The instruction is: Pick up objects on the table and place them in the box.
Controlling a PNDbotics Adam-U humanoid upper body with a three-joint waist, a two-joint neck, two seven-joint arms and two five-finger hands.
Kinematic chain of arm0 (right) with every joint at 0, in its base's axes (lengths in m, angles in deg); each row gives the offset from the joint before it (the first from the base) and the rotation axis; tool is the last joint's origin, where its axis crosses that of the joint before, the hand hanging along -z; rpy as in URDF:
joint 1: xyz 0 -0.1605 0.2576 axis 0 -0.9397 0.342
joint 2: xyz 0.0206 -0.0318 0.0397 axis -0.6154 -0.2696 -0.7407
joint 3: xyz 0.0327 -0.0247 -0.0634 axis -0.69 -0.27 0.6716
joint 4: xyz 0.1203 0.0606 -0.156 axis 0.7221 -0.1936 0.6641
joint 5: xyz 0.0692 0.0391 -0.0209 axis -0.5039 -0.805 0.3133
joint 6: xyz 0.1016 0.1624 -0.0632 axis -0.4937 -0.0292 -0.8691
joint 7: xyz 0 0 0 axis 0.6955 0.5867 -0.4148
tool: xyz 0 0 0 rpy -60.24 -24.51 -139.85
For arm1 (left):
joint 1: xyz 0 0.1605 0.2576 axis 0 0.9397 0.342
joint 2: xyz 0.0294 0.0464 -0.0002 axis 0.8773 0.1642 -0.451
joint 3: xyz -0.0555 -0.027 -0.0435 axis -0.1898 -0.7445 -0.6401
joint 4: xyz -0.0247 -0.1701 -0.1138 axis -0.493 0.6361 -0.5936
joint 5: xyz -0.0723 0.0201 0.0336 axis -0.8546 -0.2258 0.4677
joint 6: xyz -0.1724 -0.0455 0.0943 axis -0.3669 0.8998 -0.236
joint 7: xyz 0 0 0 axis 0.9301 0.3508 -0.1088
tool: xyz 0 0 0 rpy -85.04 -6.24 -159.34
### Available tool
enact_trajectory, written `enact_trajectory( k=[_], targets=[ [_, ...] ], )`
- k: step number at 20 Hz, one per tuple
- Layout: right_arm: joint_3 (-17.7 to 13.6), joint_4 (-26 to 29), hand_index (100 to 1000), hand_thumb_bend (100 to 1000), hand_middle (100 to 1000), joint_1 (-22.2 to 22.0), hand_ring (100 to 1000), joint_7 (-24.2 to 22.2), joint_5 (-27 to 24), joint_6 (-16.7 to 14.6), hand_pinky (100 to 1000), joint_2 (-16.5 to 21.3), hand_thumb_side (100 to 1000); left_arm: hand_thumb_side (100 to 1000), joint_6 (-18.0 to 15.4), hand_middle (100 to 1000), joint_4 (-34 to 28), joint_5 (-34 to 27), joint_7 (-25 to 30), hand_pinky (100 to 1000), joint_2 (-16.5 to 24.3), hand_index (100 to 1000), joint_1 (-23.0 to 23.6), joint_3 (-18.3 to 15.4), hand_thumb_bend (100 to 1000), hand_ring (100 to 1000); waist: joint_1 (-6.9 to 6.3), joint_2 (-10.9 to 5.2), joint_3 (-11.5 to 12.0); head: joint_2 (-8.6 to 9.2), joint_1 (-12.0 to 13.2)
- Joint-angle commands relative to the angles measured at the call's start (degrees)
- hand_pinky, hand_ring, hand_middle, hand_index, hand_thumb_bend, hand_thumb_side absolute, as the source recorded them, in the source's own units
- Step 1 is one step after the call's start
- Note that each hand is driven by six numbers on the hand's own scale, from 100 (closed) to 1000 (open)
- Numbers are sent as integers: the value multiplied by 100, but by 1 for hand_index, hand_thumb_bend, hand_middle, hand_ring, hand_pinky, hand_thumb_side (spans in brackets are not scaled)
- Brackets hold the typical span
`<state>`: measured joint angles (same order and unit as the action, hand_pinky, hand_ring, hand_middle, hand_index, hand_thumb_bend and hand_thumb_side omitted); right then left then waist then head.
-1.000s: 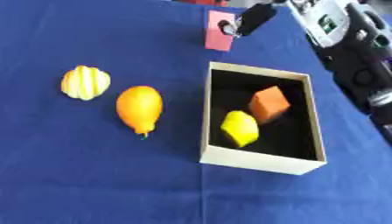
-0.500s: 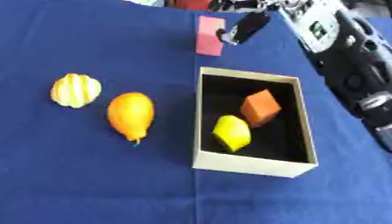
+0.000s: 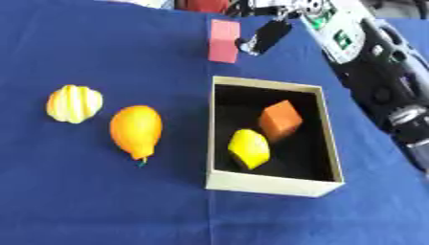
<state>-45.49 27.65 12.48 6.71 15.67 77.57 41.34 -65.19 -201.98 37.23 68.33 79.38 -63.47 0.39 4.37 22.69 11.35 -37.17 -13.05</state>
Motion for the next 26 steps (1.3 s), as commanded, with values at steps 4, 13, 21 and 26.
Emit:
enact_trajectory(
  k=[4,13,21,26],
  targets=[
    [-65,149,1000,100,959,74,1000,156,6,70,1000,127,305,383,14,747,-84,-20,40,852,39,909,-53,-68,100,804,-25,-51,-33,57,6],
    [-52,289,1000,100,970,98,1000,308,99,157,1000,138,427,388,32,742,-84,-18,90,856,6,908,-36,-77,100,803,-6,-3,-98,29,20],
    [-73,333,1000,100,977,146,1000,235,100,111,1000,106,514,389,39,737,-84,-27,141,857,-22,906,-29,-78,100,803,35,5,-103,18,10],
    [-85,314,1000,100,977,155,1000,225,189,78,1000,96,520,393,28,732,-84,-39,167,858,-38,905,-53,-68,100,802,90,32,-63,54,-11]
  ],
)
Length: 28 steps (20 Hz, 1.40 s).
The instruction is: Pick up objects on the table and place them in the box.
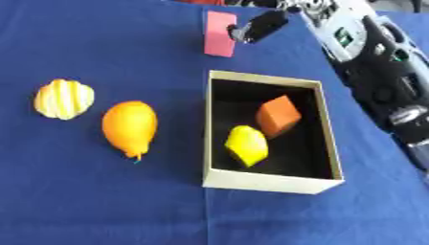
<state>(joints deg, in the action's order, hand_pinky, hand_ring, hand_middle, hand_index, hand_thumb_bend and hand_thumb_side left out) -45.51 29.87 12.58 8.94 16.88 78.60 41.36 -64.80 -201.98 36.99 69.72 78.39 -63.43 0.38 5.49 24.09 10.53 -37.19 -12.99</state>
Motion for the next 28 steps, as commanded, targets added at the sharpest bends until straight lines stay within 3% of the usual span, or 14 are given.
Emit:
enact_trajectory(
  k=[1,14,28],
  targets=[
    [-90,79,1000,100,977,146,1000,14,74,-27,1000,86,516,394,-11,732,-84,-17,35,858,56,905,-62,-63,100,802,-11,-98,38,63,-27],
    [-130,8,1000,100,975,181,1000,216,354,-32,1000,63,458,407,-8,726,-84,-23,64,860,4,902,-65,-80,100,801,62,4,171,154,-101],
    [-146,-59,1000,100,976,202,1000,331,528,57,1000,48,486,415,-18,721,-84,-34,73,862,-41,899,-75,-97,100,801,63,90,204,272,-169]
  ],
)
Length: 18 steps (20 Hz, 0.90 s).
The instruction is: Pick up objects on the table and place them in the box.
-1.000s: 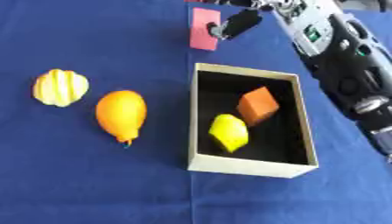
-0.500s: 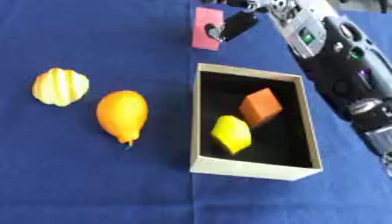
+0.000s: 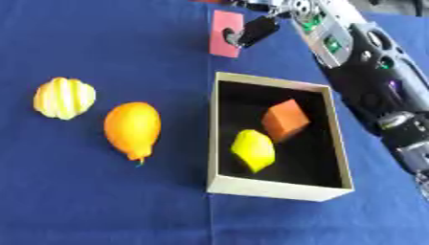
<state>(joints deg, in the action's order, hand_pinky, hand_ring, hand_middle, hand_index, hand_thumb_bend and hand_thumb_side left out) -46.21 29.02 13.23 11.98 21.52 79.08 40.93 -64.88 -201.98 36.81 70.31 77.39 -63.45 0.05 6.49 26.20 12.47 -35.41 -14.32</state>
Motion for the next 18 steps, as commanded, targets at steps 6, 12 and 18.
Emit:
enact_trajectory(
  k=[6,12,18],
  targets=[
    [-104,-20,1000,100,976,146,1000,50,173,48,1000,89,495,419,-12,720,-84,-17,16,862,47,899,-66,-76,100,800,-23,-67,26,126,-65],
    [-121,-86,1000,100,975,147,1000,32,246,43,1000,75,523,422,-23,719,-84,-15,8,862,38,898,-73,-84,100,800,-12,-10,35,149,-77],
    [-125,-113,1000,100,959,137,1000,26,247,39,1000,60,554,425,-23,719,-84,-6,13,863,26,898,-75,-93,100,800,-5,35,47,167,-92]
  ],
)
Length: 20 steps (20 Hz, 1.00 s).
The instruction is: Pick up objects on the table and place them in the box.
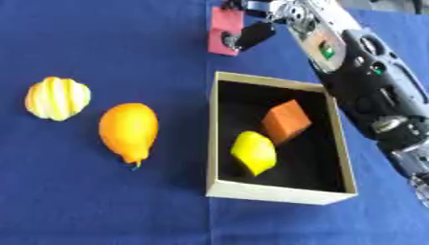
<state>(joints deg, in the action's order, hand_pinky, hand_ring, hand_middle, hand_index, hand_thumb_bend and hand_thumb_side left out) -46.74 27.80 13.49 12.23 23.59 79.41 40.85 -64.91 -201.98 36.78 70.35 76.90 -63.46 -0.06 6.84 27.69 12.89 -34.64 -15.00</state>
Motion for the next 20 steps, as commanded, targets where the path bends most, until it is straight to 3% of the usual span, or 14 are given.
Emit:
enact_trajectory(
  k=[1,10,14,15,20],
  targets=[
    [-72,6,1000,100,944,108,1000,5,36,9,1000,65,570,427,-21,718,-84,-2,11,863,72,897,-75,-81,100,799,-40,-109,3,92,-24],
    [-51,0,996,100,848,90,1000,9,-47,1,1000,54,606,429,-21,716,-84,-7,17,863,59,894,-81,-87,100,798,-36,-80,14,110,-48],
    [-45,30,886,100,742,79,1000,65,-35,9,1000,58,458,430,-15,714,-84,-3,22,863,50,893,-74,-95,100,798,-43,-77,-1,92,-46],
    [-40,45,854,100,693,75,1000,92,-34,22,1000,60,377,431,-13,713,-84,-1,25,863,47,892,-72,-96,100,797,-44,-77,-3,89,-45],
    [-14,110,790,100,571,58,936,332,-78,192,980,58,141,429,-18,709,-84,6,57,862,33,883,-78,-95,100,794,-50,-83,3,88,-48]
  ],
)
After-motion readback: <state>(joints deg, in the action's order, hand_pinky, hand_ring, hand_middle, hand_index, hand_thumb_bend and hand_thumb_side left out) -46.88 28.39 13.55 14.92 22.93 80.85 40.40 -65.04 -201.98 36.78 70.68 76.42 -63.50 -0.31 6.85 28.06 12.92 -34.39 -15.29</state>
